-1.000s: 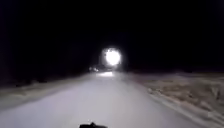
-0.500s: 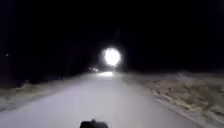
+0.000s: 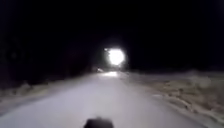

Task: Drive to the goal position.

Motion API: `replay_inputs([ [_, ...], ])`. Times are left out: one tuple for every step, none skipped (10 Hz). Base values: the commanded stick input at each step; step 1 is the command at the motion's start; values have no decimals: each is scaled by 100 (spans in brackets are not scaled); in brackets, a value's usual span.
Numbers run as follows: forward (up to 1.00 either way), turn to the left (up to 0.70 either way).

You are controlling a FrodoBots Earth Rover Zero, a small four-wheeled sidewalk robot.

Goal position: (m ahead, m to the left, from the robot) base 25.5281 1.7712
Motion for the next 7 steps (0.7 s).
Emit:
replay_inputs([
  [100, 0],
  [100, 0],
  [100, 0],
  [100, 0],
  [100, 0],
  [100, 0],
  [100, 0],
])
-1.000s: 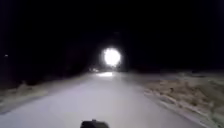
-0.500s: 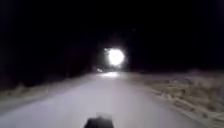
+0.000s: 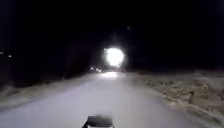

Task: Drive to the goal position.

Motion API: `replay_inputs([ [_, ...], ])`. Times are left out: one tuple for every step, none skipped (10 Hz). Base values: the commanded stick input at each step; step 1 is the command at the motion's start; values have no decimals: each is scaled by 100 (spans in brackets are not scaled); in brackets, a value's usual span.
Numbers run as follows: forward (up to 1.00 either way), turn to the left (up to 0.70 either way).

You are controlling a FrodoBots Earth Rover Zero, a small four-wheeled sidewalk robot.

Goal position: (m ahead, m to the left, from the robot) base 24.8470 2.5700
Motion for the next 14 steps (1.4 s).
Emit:
replay_inputs([
  [100, 0],
  [100, 0],
  [100, 0],
  [100, 0],
  [100, 0],
  [100, 0],
  [100, 3],
  [100, 12],
  [100, 34],
  [100, 38],
  [100, 40],
  [100, 40],
  [100, 40],
  [100, 40],
])
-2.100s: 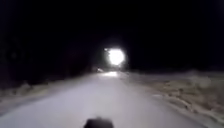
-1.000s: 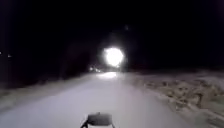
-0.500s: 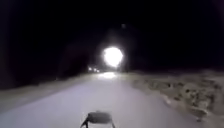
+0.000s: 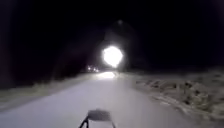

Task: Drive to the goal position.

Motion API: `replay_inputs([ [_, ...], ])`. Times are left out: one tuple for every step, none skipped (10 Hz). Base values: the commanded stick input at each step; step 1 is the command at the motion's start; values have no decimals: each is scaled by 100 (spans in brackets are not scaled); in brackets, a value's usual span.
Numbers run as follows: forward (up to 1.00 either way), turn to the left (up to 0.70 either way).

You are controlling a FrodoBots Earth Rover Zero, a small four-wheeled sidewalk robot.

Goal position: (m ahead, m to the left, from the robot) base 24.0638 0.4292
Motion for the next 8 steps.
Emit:
replay_inputs([
  [100, 4],
  [100, 0],
  [100, 0],
  [100, 0],
  [100, 0],
  [100, 0],
  [100, 0],
  [100, 0],
])
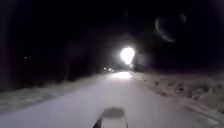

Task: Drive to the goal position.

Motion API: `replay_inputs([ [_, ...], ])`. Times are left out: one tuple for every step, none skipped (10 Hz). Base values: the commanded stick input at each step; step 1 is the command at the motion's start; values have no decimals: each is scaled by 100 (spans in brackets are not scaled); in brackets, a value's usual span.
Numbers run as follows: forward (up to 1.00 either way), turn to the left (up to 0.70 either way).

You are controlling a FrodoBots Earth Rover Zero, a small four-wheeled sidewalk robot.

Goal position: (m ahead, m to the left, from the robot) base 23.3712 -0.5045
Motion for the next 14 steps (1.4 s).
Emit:
replay_inputs([
  [100, 0],
  [100, 0],
  [100, -1],
  [100, -23],
  [100, -36],
  [100, -33],
  [100, -11],
  [100, 0],
  [100, 0],
  [100, 0],
  [100, 0],
  [100, 0],
  [100, 0],
  [100, 0],
])
